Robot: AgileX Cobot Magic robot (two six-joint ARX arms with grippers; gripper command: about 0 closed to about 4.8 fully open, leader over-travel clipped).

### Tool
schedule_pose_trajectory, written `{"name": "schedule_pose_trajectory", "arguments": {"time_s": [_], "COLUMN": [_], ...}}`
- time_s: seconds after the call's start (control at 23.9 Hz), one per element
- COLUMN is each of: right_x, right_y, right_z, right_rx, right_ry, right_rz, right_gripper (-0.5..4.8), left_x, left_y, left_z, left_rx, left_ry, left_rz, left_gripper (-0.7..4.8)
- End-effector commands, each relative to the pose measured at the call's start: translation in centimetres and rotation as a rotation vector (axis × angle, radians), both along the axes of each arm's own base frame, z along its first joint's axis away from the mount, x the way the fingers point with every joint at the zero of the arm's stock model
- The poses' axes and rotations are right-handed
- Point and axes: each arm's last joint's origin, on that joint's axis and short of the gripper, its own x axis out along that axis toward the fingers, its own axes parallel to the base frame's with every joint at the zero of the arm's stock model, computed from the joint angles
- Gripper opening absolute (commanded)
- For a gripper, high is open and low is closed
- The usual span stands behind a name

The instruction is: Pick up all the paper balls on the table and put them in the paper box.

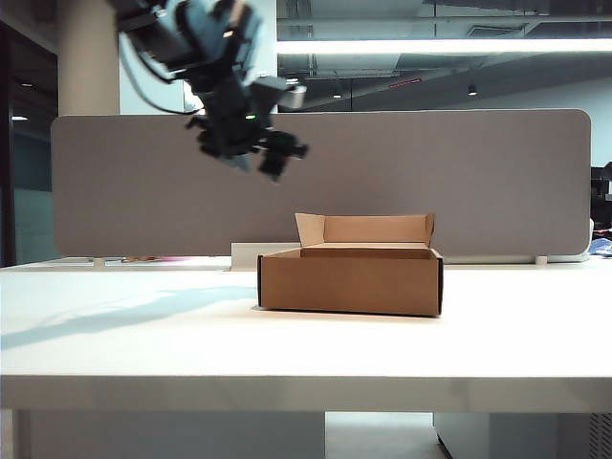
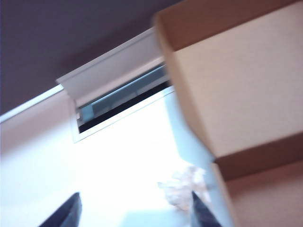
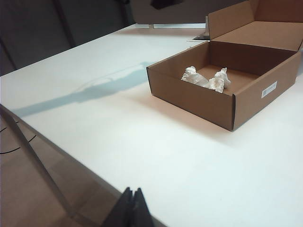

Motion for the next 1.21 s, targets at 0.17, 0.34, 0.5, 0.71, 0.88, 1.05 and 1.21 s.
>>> {"name": "schedule_pose_trajectory", "arguments": {"time_s": [0.17,0.34,0.5,0.71,0.88,1.05,1.21], "right_x": [0.0,0.0,0.0,0.0,0.0,0.0,0.0], "right_y": [0.0,0.0,0.0,0.0,0.0,0.0,0.0], "right_z": [0.0,0.0,0.0,0.0,0.0,0.0,0.0], "right_rx": [0.0,0.0,0.0,0.0,0.001,0.001,0.001], "right_ry": [-0.01,-0.01,-0.01,-0.009,-0.009,-0.009,-0.009], "right_rz": [-0.003,-0.003,-0.003,-0.001,0.0,0.0,0.001], "right_gripper": [-0.05,-0.05,-0.05,-0.05,-0.05,-0.05,-0.05], "left_x": [3.8,5.8,6.7,7.5,7.7,7.7,7.6], "left_y": [5.4,6.2,6.0,5.6,5.4,5.2,4.9], "left_z": [-2.9,-6.8,-8.7,-10.3,-10.3,-9.9,-10.0], "left_rx": [-0.206,-0.237,-0.246,-0.265,-0.294,-0.305,-0.28], "left_ry": [0.058,0.082,0.095,0.115,0.115,0.113,0.116], "left_rz": [-0.071,-0.07,-0.062,-0.053,-0.074,-0.107,-0.154], "left_gripper": [4.13,4.67,4.67,4.66,4.58,4.57,4.41]}}
